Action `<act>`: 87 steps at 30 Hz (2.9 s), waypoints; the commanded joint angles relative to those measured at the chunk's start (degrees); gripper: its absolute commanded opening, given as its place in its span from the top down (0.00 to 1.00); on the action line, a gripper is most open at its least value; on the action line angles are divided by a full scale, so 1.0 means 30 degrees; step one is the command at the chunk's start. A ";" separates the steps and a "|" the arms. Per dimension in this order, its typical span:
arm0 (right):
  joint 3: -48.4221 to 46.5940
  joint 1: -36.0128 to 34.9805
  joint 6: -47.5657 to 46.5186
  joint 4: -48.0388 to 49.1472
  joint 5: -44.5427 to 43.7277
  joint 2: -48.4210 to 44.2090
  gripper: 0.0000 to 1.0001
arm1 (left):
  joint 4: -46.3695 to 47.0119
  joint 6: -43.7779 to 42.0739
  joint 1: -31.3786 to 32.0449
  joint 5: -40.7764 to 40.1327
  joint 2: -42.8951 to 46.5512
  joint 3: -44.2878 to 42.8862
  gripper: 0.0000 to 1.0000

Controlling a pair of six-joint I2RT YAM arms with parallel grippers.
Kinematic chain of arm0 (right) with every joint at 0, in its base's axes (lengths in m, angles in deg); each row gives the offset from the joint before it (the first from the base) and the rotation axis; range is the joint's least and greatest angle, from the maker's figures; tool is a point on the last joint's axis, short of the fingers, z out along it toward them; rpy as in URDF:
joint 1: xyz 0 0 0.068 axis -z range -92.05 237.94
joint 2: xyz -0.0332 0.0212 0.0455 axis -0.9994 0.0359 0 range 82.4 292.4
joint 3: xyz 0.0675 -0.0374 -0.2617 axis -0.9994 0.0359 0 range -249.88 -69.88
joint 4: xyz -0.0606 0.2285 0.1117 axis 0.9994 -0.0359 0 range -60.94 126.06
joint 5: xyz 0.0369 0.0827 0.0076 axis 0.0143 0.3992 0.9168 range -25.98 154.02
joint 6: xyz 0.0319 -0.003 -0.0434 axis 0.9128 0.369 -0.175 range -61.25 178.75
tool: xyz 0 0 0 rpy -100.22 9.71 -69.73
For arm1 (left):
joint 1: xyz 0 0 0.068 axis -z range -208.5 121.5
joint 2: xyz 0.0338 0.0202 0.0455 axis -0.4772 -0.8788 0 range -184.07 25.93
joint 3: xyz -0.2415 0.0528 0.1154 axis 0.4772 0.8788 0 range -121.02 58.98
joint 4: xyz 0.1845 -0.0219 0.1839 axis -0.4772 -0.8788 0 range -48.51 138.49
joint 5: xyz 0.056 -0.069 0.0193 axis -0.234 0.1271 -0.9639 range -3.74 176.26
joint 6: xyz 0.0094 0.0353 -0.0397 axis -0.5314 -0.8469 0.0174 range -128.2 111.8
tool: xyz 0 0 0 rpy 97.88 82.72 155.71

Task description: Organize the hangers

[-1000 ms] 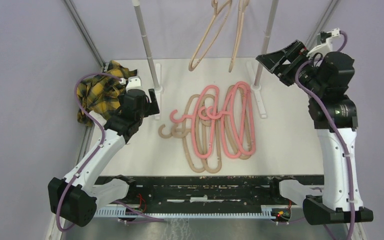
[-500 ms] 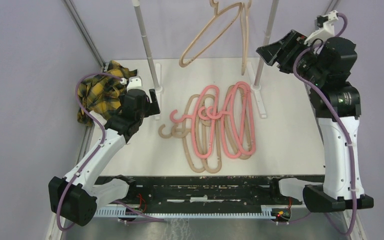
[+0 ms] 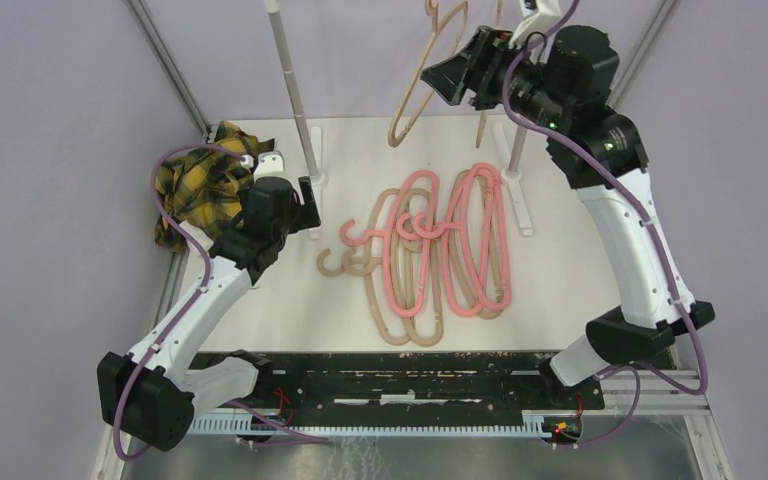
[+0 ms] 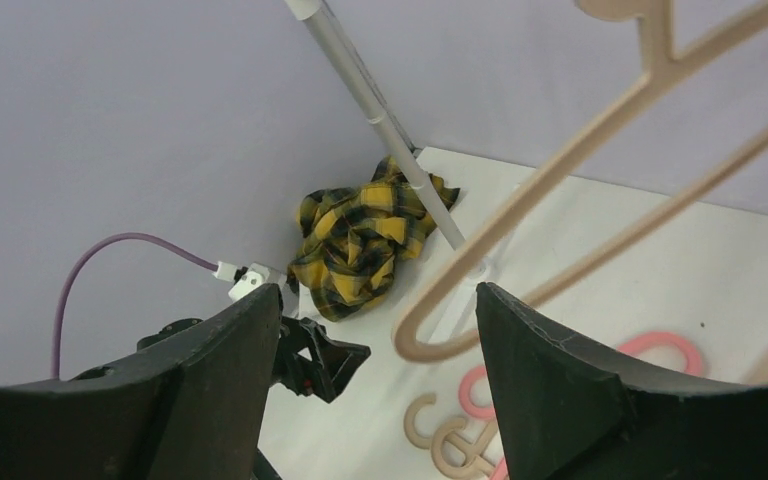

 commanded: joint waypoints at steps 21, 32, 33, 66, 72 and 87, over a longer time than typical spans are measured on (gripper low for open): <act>-0.4435 -0.6959 -1.1434 0.5802 -1.0791 0.7544 0.13 | 0.0720 -0.0189 -0.0090 0.0530 0.0681 -0.0283 0.01; -0.5777 -0.6989 -1.6414 0.9903 -1.4055 1.0633 0.04 | 0.1041 -0.0524 -0.0105 0.0638 0.0796 -0.0045 0.01; -0.5807 -0.6989 -1.6782 1.0192 -1.4077 1.0876 0.04 | 0.1128 -0.0525 -0.0092 0.0673 0.0762 0.0020 0.01; -0.3251 -0.1784 -1.5947 1.5250 -1.4980 1.0866 0.00 | 0.1651 -0.0789 -0.0090 0.1450 -0.0511 0.0370 0.00; -0.1427 -0.0054 -1.5078 1.5573 -1.6002 0.9685 0.00 | 0.1656 -0.0644 -0.0102 0.1601 -0.0325 0.0628 0.00; 0.2430 0.3893 -1.1606 1.4006 -1.5624 0.6598 0.00 | 0.1685 -0.0365 -0.0090 0.1962 -0.0591 0.0692 0.01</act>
